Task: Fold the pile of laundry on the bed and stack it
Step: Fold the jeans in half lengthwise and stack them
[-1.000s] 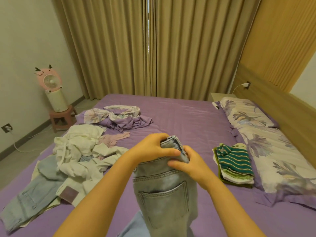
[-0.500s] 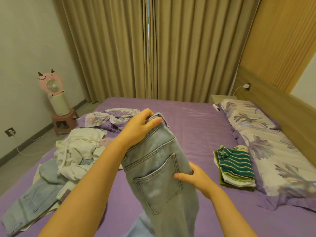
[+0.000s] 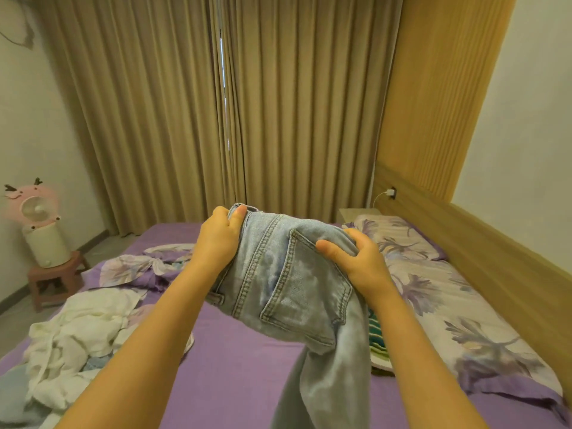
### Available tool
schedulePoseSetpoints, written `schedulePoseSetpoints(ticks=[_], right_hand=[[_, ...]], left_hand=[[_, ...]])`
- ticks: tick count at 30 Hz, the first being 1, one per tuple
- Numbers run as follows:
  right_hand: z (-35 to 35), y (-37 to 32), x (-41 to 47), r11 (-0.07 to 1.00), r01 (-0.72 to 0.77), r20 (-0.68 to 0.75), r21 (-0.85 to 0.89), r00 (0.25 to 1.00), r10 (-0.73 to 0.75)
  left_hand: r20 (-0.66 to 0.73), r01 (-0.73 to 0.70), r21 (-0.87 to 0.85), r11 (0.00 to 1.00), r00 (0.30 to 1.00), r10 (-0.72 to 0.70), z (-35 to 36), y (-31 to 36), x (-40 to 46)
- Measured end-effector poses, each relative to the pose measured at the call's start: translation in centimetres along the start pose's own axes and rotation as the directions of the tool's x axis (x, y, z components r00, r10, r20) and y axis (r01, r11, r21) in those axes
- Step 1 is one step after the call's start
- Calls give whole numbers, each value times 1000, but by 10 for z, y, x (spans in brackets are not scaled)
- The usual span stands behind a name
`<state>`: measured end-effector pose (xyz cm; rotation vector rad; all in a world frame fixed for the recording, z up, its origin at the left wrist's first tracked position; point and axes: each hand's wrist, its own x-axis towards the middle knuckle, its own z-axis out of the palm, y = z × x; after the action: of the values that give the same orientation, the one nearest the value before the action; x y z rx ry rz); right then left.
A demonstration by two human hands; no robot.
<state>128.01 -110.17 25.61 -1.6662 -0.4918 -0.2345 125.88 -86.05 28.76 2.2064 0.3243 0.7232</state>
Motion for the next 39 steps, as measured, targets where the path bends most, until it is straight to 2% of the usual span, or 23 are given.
schedulePoseSetpoints(ticks=[7,11,14,18,20,23,25,28,31,34,39], right_hand=[[-64,-70,13,974,204,-148,-95,965,-217],[-98,-109,9,929,289,-169,-231,929,-331],[-115,-135,10,873,341,-110,-349,910,-400],[-126,-142,30,842,252,54,-477,965,-258],[-123,-115,42,833,179,132,-523,983,-129],[-91,-30,44,809,83,245,-583,966,77],[-56,43,28,800,16,342,-600,909,239],[4,148,-21,807,-46,503,-588,761,410],[57,222,-78,826,-103,606,-555,630,485],[98,262,-122,839,-122,690,-530,514,510],[151,295,-158,817,-86,717,-570,434,545]], left_hand=[[-81,-136,-191,972,989,123,17,82,-5],[-50,-159,-256,954,987,151,36,116,-6],[11,-142,-254,957,989,149,56,129,-7],[69,-80,-229,970,993,98,77,112,-10],[75,-21,-168,986,997,34,82,84,-13],[41,111,-52,992,993,-109,85,16,-30],[44,213,42,976,976,-215,86,-38,-55],[31,361,164,918,928,-371,87,-116,-106],[-17,487,256,835,866,-500,88,-179,-161],[-81,598,304,742,792,-605,82,-225,-209],[-164,685,414,600,704,-691,69,-286,-253]])
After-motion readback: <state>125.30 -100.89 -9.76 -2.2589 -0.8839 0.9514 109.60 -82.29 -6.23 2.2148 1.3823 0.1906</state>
